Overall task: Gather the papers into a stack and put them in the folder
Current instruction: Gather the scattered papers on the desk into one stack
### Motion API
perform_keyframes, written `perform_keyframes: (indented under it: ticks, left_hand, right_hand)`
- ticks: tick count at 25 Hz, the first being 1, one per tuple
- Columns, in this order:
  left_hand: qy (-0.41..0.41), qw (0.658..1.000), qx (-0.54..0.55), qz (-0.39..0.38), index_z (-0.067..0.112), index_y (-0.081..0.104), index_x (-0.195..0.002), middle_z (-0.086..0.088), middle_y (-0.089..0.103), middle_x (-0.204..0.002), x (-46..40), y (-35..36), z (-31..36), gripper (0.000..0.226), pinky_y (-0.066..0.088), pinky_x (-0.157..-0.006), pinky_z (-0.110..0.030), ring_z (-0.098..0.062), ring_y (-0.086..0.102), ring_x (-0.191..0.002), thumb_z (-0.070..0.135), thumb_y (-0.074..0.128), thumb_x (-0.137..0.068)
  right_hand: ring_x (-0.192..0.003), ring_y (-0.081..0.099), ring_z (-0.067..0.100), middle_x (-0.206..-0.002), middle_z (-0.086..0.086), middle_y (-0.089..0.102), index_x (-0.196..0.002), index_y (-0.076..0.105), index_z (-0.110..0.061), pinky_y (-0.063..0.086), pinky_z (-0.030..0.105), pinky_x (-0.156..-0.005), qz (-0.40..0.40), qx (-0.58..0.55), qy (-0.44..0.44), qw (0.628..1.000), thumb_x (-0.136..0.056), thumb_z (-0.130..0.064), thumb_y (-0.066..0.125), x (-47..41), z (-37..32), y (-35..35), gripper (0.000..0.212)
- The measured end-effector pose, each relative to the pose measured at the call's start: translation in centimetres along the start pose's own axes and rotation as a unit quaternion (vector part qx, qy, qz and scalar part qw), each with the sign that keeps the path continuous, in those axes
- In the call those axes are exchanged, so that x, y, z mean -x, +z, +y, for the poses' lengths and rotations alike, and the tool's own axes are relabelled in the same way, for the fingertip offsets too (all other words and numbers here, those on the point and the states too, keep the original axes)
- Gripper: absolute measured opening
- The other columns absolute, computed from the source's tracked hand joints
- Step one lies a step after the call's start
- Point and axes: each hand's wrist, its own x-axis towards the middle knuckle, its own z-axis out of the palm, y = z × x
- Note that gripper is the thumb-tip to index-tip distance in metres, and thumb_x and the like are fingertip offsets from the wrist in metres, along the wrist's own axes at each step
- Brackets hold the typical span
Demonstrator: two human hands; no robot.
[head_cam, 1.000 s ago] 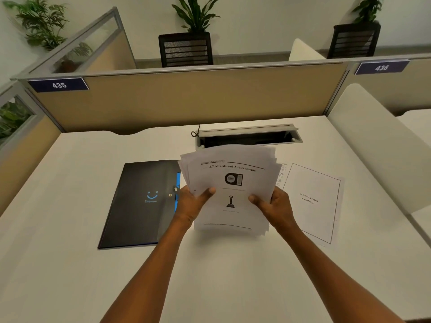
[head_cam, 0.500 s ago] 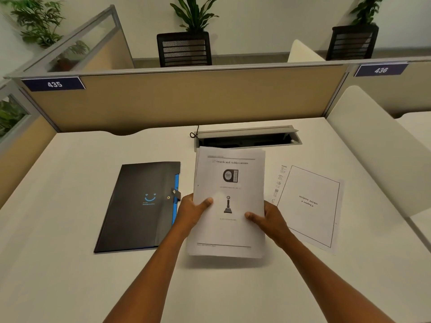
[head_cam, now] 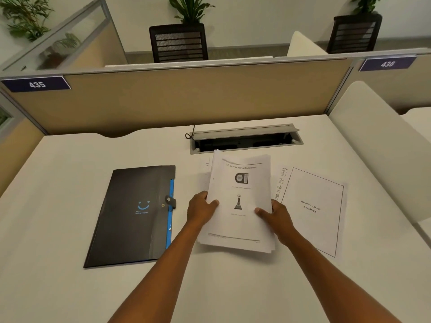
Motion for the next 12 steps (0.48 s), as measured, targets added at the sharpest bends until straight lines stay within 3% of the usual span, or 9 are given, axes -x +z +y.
perform_keyframes:
  ticks: [5,8,12]
  left_hand:
    - [-0.023,0.995,-0.091,0.03,0.01,0.052,-0.134,-0.011,0.054,-0.137,-3.5,1.2,1.3,0.054,0.046,-0.104,-0.042,-0.031,0.051,-0.124,0.037,0.062,-0.089]
    - [-0.046,0.986,-0.15,0.052,0.013,0.049,-0.137,-0.011,0.047,-0.14,-4.8,1.7,1.7,0.051,0.042,-0.102,-0.042,-0.032,0.044,-0.128,0.035,0.058,-0.091]
    - [-0.056,0.977,-0.19,0.072,0.013,0.046,-0.139,-0.011,0.046,-0.14,-5.6,2.2,1.8,0.052,0.042,-0.101,-0.039,-0.031,0.045,-0.127,0.033,0.058,-0.092]
  right_hand:
    - [-0.09,0.07,0.025,-0.105,0.005,0.074,-0.109,0.066,-0.018,0.058,0.047,-0.083,0.019,0.045,0.018,0.999,-0.079,-0.032,0.075,-4.5,-1.3,0.1,0.034]
    - [-0.089,0.069,0.024,-0.105,0.005,0.073,-0.106,0.064,-0.018,0.057,0.041,-0.08,0.015,0.066,0.031,0.997,-0.08,-0.031,0.074,-6.4,-1.7,0.6,0.031]
    - [-0.093,0.067,0.027,-0.105,0.007,0.072,-0.107,0.065,-0.015,0.056,0.042,-0.083,0.014,0.104,0.041,0.994,-0.08,-0.03,0.073,-8.0,-2.0,1.4,0.032]
